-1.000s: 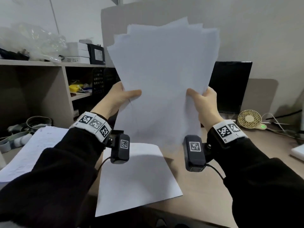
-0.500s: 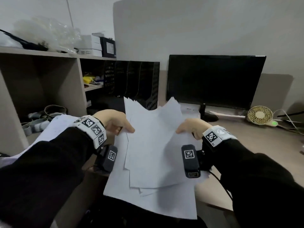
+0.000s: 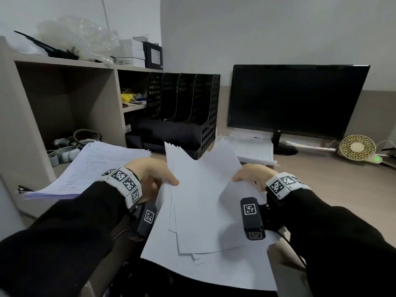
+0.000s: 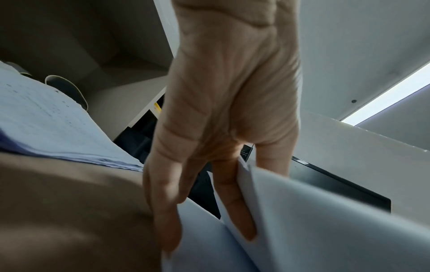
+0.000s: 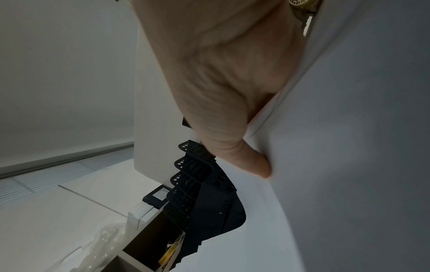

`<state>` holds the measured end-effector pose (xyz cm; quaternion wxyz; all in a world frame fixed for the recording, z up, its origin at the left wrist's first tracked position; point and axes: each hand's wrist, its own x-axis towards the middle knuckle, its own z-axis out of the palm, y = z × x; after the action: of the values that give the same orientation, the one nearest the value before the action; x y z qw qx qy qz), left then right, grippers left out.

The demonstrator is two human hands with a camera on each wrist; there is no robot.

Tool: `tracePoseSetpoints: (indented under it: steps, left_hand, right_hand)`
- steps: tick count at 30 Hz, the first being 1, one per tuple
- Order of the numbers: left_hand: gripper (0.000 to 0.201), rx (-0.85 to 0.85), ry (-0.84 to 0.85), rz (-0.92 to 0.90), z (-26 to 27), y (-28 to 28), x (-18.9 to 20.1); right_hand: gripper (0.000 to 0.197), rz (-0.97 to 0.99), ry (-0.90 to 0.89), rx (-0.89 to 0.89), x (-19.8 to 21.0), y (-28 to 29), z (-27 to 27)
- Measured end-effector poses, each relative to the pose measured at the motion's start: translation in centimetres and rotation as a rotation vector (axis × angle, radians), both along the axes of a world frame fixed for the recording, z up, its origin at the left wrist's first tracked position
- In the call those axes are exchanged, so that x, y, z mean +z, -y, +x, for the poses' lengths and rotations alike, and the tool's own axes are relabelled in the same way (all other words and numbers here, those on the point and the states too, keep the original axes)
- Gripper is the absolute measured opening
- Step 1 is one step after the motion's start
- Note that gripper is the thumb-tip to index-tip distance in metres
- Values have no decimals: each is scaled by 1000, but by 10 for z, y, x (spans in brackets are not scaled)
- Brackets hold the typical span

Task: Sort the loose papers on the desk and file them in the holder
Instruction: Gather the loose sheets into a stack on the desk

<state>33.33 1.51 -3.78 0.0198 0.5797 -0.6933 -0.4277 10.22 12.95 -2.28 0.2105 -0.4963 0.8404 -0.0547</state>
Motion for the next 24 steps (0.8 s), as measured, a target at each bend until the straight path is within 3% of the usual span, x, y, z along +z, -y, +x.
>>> tracePoseSetpoints:
  steps: [3,6,8,11,15,20,24]
  left_hand:
    - [40,82,-89,40,3,6,-8]
    - [37,185,-141,-12,4,12,-15]
    - [43,197,-173,-11,5,12,-16]
    - [56,168,-228,1,9,17,-17]
    - [30,96,-305,-2,9,16,-17]
    - [33,60,-472,-121,16,30,-6]
    - [47,119,-811,-297,3,36,28]
  right_hand:
    - [20,-20,30,-23,-1,2,-2]
    - [9,-89,204,-59,-14,11,-8]
    - [25,-170,351,-111,-22,15,-15]
    - [33,-159,327,-125,-14,13,-11]
    - [39,-240,358,-109,-4,16,-9]
    - [31,-624,579,-53,20,15,1]
    - [28,-1016,686,15,50,12,-3]
